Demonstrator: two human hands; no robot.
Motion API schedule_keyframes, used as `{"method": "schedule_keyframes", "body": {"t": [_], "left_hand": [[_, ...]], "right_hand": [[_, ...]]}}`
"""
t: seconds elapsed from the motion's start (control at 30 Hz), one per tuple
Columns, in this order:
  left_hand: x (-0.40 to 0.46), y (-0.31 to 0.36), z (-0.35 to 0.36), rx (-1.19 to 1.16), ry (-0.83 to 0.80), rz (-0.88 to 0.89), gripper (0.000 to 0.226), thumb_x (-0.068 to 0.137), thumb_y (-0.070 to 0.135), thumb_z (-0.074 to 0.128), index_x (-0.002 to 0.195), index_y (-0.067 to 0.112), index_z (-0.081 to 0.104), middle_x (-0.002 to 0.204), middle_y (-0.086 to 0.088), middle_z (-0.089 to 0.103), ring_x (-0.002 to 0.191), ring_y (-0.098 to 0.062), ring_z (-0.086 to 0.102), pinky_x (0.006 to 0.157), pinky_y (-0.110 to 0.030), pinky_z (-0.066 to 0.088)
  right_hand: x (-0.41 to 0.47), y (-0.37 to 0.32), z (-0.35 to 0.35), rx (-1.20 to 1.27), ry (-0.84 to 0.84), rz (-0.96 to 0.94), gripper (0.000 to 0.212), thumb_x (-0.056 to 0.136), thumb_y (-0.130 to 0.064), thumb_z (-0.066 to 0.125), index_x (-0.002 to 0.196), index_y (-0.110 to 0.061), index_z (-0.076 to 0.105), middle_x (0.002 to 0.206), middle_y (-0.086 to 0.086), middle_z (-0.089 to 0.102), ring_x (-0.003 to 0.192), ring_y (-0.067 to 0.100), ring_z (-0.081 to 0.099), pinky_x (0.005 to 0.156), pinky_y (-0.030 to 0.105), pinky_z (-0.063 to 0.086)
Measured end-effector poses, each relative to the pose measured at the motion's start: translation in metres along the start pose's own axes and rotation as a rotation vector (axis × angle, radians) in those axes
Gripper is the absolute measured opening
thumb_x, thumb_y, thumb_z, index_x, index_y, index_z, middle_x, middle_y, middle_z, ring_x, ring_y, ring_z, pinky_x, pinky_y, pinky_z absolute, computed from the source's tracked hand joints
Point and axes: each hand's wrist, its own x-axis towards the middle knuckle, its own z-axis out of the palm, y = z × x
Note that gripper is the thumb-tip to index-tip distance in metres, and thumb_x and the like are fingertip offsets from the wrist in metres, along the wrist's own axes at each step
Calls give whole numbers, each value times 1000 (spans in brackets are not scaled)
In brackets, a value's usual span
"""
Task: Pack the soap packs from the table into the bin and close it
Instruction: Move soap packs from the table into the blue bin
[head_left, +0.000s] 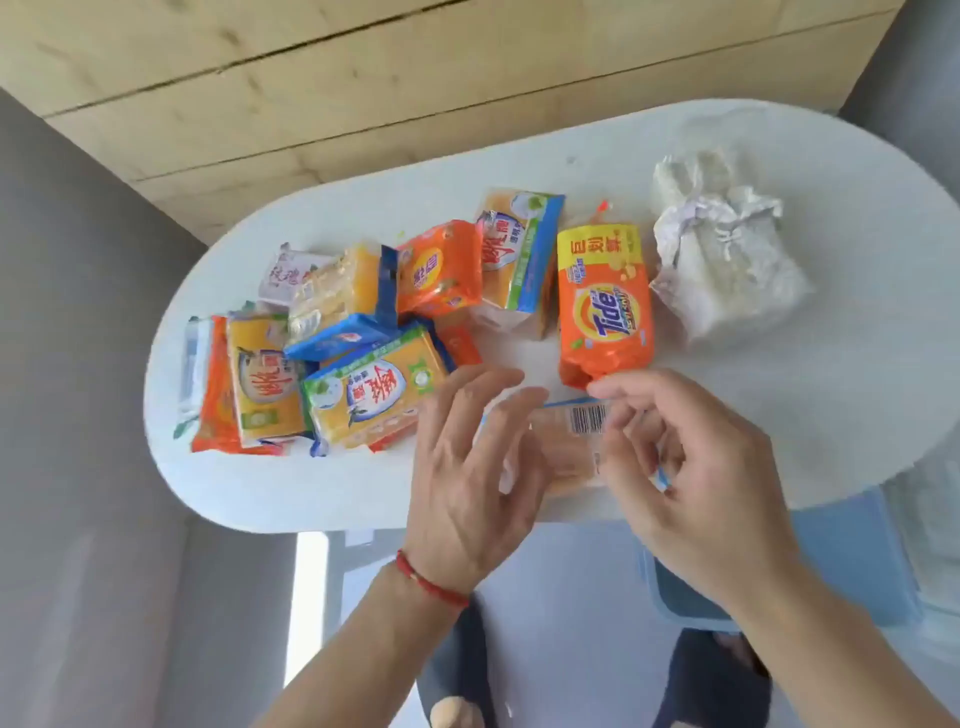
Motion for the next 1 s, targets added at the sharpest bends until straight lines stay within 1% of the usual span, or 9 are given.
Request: {"method": "schedule_keyframes", "body": {"t": [0.07, 0.13, 0.2, 0.27, 0.37, 0.5, 0.6, 0.73, 1.0], "left_hand": [[-4, -6, 8, -13, 85, 67, 28, 82, 7, 64, 109, 3, 70, 120, -11, 64, 118, -31, 53, 101, -41, 41], [-2, -16, 14, -27, 168, 163, 27, 84, 9, 59, 110, 7, 66, 119, -8, 63, 119, -28, 52, 105, -34, 36], [3, -24, 18, -3, 200, 215, 28, 82, 6, 58, 109, 6, 65, 120, -8, 62, 120, -28, 51, 106, -32, 34], [9, -30, 15, 29, 199, 217, 35, 79, 3, 61, 114, 6, 66, 124, -8, 61, 123, -29, 50, 108, -34, 36], [13, -31, -1, 24, 258, 235, 38, 77, 0, 60, 114, 9, 65, 121, -5, 60, 120, -26, 49, 108, -31, 37], [11, -31, -43, 58, 443, 161, 30, 74, 9, 60, 104, 14, 63, 103, 1, 62, 102, -25, 52, 89, -37, 46], [7, -51, -90, 266, 327, 19, 30, 74, 13, 62, 103, 12, 62, 103, -6, 60, 97, -30, 52, 80, -44, 48], [-8, -80, -117, 419, 39, -237, 40, 76, 29, 62, 115, 20, 60, 115, -6, 59, 110, -29, 51, 90, -42, 47], [-6, -109, -116, 293, -198, -439, 69, 82, 27, 66, 146, 21, 40, 142, -10, 50, 130, -30, 46, 103, -39, 42]], "right_hand": [[4, 7, -1, -165, -41, -156, 19, 86, -15, 63, 103, -21, 69, 83, -11, 61, 64, 13, 55, 60, 14, 40], [9, 16, -2, -301, -95, -254, 21, 86, -25, 60, 105, -23, 67, 92, -13, 61, 74, 8, 56, 64, 23, 48], [11, 23, 0, -414, -166, -408, 23, 87, -25, 61, 108, -19, 68, 104, -9, 62, 89, 12, 59, 74, 34, 52], [12, 24, 4, -492, -258, -547, 23, 88, -23, 62, 109, -15, 69, 111, -5, 63, 101, 19, 61, 84, 36, 51], [18, 14, 11, -604, -355, -560, 32, 89, -34, 59, 117, -20, 66, 120, -8, 62, 114, 15, 58, 95, 35, 49], [13, 8, 18, -709, -391, -451, 50, 88, -45, 67, 133, -28, 55, 130, -9, 58, 123, 12, 53, 101, 30, 44], [-7, -4, 14, -851, -533, -434, 59, 89, -40, 61, 144, -27, 46, 138, -6, 54, 129, 16, 50, 105, 31, 41], [-17, -10, 23, -976, -580, -431, 58, 89, -34, 59, 143, -20, 44, 150, -4, 45, 139, 20, 43, 110, 40, 40], [3, 4, 46, -1091, -430, -353, 52, 91, -27, 56, 142, -22, 44, 145, 3, 50, 132, 29, 45, 101, 39, 38]]}}
